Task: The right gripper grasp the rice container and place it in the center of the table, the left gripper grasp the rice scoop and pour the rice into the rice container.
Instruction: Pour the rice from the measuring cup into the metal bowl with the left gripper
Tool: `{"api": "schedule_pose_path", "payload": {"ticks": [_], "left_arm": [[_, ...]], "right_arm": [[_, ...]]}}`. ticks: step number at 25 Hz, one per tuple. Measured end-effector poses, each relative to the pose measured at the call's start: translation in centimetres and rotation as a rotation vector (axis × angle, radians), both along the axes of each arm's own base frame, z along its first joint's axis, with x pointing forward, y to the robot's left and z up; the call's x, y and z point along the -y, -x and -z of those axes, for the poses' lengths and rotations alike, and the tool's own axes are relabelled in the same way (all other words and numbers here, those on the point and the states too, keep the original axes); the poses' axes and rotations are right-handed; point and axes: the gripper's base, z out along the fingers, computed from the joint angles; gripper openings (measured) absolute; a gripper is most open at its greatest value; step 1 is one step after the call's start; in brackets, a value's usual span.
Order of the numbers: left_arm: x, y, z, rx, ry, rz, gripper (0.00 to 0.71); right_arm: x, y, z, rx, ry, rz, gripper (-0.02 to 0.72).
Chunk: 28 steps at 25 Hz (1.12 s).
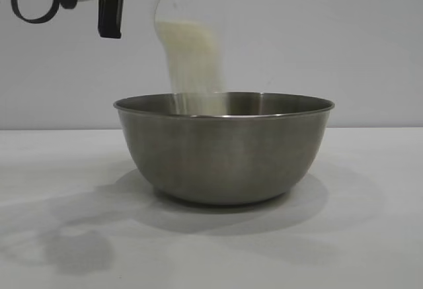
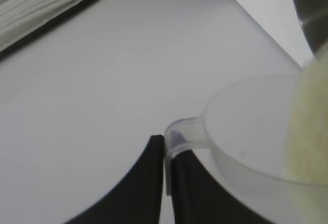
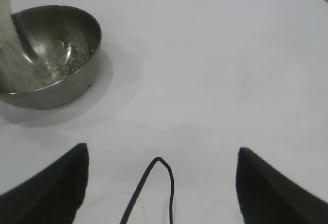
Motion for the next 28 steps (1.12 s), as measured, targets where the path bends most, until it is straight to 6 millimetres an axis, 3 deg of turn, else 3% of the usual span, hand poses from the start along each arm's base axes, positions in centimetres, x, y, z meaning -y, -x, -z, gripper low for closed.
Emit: {"api": "schedule_pose_path", "payload": {"ticks": [15, 22, 24, 28], "left_arm": [[0.8, -0.5, -1.2, 0.227, -0.093, 0.075, 0.0], [1.0, -0.5, -1.5, 0.249, -0.103, 0.104, 0.0], [1.0, -0.5, -1.5, 0.19, -0.079, 0.111, 0.0], [1.2, -0.4, -1.5, -0.091, 0.045, 0.124, 0.0]], "right_arm": [[0.0, 0.0, 0.0, 0.0, 0.0, 0.0, 0.51], [0.0, 0.0, 0.0, 0.0, 0.0, 0.0, 0.51], [0.0, 0.0, 0.0, 0.0, 0.0, 0.0, 0.51], [0.0, 0.0, 0.0, 0.0, 0.0, 0.0, 0.51]]}}
